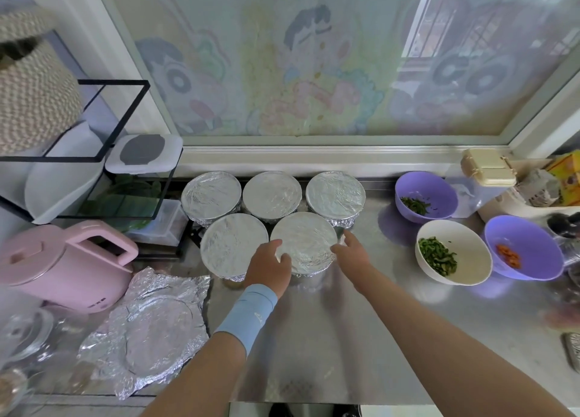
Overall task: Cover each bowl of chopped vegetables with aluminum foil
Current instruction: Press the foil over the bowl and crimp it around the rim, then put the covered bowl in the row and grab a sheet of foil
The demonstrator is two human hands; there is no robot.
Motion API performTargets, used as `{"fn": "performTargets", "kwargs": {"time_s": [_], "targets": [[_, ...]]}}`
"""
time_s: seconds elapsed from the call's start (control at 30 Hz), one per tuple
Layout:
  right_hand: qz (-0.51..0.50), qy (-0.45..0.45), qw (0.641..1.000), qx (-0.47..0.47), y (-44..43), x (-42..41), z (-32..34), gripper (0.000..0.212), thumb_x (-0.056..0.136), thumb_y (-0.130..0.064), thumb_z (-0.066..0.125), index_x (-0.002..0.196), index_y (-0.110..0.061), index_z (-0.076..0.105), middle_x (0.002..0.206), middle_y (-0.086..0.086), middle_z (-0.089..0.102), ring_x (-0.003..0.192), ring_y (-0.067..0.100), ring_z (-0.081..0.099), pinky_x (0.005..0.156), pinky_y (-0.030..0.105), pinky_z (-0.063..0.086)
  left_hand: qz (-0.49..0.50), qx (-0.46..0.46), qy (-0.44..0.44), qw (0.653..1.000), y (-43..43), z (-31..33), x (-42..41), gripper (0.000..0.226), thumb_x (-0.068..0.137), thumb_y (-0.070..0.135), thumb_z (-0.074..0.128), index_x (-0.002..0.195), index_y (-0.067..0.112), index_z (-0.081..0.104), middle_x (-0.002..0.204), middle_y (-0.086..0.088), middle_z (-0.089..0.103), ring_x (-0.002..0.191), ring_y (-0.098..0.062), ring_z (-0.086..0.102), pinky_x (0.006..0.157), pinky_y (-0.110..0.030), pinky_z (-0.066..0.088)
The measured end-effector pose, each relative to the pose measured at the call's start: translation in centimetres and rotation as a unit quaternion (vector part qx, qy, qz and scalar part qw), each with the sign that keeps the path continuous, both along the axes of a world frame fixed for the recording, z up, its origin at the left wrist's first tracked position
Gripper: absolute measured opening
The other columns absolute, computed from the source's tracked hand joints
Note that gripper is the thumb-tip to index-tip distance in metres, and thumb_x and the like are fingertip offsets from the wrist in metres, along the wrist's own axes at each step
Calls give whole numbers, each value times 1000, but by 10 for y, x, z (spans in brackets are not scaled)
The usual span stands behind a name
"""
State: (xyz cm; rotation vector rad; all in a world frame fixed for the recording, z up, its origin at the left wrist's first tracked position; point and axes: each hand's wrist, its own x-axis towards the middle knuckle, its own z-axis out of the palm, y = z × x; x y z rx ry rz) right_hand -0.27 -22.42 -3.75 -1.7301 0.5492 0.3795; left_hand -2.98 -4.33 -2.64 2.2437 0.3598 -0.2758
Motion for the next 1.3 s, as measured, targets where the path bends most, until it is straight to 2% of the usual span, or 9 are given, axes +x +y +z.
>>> {"fn": "performTargets", "kwargs": {"time_s": [0.13,0.33,0.5,0.6,0.7,0.87,1.03,1.2,1.3], "targets": [[27,-18,993,-117,-22,-3,13,50,94,-14,50,143,-24,44,140,3,49,100,16,49,85,27,41,-80,-7,-17,997,-21,18,15,37,94,26,46,129,28,56,135,5,52,119,-17,53,102,-39,45],[31,-32,973,-226,-98,-2,38,46,92,-17,51,138,-23,50,135,1,56,110,22,60,98,31,47,-197,-58,12,979,-111,38,42,37,94,26,47,129,25,57,127,4,60,111,-20,59,96,-34,47],[95,-23,929,-358,-169,6,35,47,95,-19,48,142,-21,45,139,4,51,122,25,50,105,33,35,-244,-33,60,967,-176,23,61,42,96,27,49,138,20,49,141,0,52,128,-22,49,109,-31,35],[153,-4,888,-434,-216,15,23,47,99,-24,45,145,-22,40,144,4,46,131,24,44,108,33,30,-239,-44,103,965,-220,9,68,48,98,29,48,144,18,41,147,-5,46,133,-25,45,110,-31,33],[208,-6,847,-489,-247,22,5,51,94,-23,45,145,-25,36,146,5,44,130,26,44,106,38,37,-214,-67,143,964,-256,-9,67,58,96,34,49,150,19,32,154,-4,37,138,-25,39,112,-34,32],[283,14,810,-514,-273,35,-12,65,88,-12,46,148,-25,26,151,10,27,139,32,28,111,44,30,-146,-111,195,964,-295,-22,71,64,94,35,51,151,17,29,154,-5,37,137,-29,41,109,-38,36],[242,-7,832,-498,-278,44,-9,52,91,-8,44,140,-26,41,143,7,40,131,28,40,108,39,36,-71,-171,210,960,-304,-22,72,42,94,29,50,123,-1,56,124,-24,60,111,-41,60,92,-53,53],[240,-21,878,-413,-263,32,-9,41,89,-5,49,125,-24,55,135,4,48,123,21,46,102,29,38,-113,-94,197,969,-277,-7,62,39,101,18,43,131,-4,52,136,-23,53,121,-36,53,99,-39,44],[272,-21,891,-362,-237,19,-10,45,87,-5,47,128,-24,51,132,4,52,119,21,49,97,28,39,-117,-31,201,972,-245,-10,60,36,102,9,37,133,-1,52,140,-20,49,121,-28,50,100,-32,37]]}}
